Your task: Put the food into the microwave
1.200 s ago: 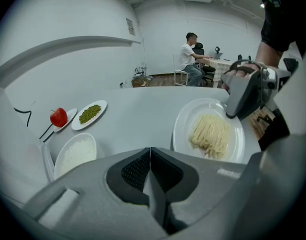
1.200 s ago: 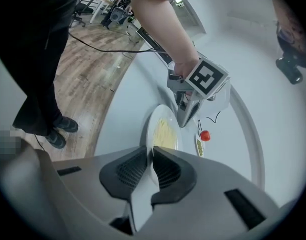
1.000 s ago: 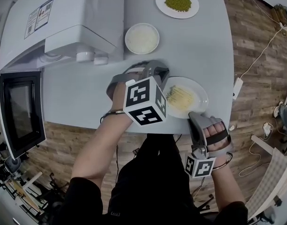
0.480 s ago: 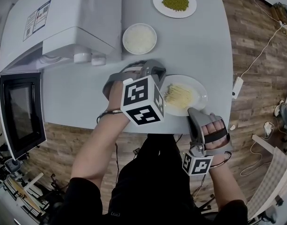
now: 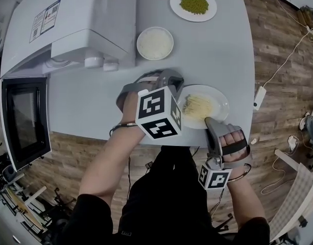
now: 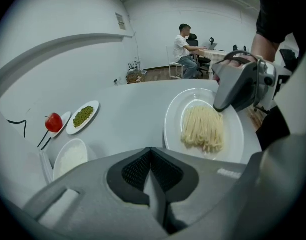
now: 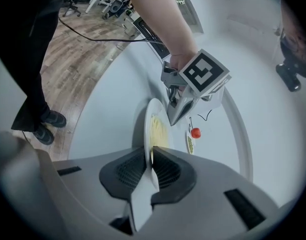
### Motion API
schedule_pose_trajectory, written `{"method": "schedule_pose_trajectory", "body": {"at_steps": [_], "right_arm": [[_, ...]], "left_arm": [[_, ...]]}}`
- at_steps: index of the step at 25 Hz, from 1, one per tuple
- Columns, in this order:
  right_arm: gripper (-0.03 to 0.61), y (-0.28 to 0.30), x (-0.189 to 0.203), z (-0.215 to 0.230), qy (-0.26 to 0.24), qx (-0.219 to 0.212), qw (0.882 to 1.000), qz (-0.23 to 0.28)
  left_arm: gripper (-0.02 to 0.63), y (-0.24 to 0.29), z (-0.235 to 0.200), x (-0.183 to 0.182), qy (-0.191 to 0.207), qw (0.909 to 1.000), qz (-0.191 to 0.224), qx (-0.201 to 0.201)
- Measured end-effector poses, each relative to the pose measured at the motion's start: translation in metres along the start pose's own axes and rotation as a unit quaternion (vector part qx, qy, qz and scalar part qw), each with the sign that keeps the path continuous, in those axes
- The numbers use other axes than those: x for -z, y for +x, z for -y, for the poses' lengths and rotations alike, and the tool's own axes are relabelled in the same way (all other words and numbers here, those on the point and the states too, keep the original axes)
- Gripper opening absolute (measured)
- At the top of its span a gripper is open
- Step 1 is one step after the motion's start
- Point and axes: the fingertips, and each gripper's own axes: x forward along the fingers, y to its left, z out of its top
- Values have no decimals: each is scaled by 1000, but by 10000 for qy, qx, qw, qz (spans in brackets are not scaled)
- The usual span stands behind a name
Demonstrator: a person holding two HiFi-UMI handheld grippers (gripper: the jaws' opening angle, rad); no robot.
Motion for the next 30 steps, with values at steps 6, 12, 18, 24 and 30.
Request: {"method": "schedule_pose_trajectory", "body": {"at_steps": [6,12,18,24,30], "right_arm": [[61,-1,5,5,92,300,9995,43],[44,-4,2,10,35,578,9981,214],[43,-13,8,18,-99,552,9981,267],[43,-36,10,55,-264,691,9966,367],[43,-69,6,100,-301,894,9945,462]], "left_arm": [[8,-2,0,4,-58,9999,-60,-124],[8,-10,-5,6,-143,9989,-72,-435],[8,-43,-13,-8,-273,9958,18,-879],[8,-97,-8,-19,-507,9911,7,-1232],[8,-158,6,-28,-933,9839,59,-1524]]}}
